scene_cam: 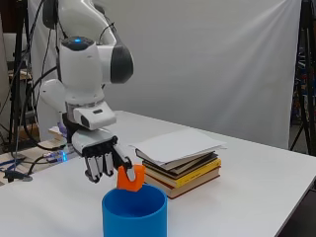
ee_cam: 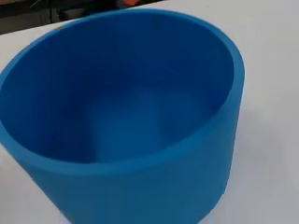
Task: Teleoperate dual arm-hand system to pick and place objects
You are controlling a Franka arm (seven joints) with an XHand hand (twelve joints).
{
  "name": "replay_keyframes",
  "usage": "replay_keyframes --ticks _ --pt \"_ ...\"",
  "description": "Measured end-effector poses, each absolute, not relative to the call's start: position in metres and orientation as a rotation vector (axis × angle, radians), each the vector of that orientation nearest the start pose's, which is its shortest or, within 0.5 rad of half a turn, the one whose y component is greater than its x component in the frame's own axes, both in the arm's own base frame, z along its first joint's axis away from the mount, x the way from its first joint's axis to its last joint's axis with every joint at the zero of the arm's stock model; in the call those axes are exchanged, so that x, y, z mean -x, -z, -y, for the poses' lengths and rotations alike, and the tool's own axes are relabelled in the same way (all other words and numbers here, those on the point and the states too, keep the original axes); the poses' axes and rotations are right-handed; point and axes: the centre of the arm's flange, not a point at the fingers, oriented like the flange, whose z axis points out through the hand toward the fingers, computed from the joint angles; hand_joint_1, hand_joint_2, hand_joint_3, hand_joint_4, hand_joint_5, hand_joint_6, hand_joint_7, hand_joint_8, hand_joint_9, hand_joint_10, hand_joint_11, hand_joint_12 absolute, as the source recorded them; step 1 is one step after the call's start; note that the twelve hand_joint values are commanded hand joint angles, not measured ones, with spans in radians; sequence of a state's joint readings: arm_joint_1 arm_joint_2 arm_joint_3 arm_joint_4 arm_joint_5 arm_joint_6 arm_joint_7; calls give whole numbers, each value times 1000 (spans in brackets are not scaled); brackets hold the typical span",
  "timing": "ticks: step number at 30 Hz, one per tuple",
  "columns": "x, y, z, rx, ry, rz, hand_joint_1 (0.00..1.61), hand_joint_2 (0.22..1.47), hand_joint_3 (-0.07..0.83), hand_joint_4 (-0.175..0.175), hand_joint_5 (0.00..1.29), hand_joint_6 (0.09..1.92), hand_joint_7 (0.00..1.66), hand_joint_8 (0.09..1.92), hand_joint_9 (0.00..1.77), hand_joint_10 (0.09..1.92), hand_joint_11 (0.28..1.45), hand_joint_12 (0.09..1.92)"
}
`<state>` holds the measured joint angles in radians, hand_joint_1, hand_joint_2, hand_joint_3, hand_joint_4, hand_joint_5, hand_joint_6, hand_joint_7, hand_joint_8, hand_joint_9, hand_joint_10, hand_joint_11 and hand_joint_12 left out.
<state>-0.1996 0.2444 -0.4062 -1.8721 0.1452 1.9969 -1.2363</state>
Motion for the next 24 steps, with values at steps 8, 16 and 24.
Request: replay_keyframes --ticks 8,16,24 --pt "-502 -358 307 2842 -100 875 57 738 -8 78 37 87 75 94 130 132 387 123" --pt "-521 -391 301 2909 -99 749 0 761 10 109 0 87 41 87 214 87 437 87" --pt "-505 -503 260 3015 51 876 0 855 17 117 0 87 118 87 286 87 483 87"
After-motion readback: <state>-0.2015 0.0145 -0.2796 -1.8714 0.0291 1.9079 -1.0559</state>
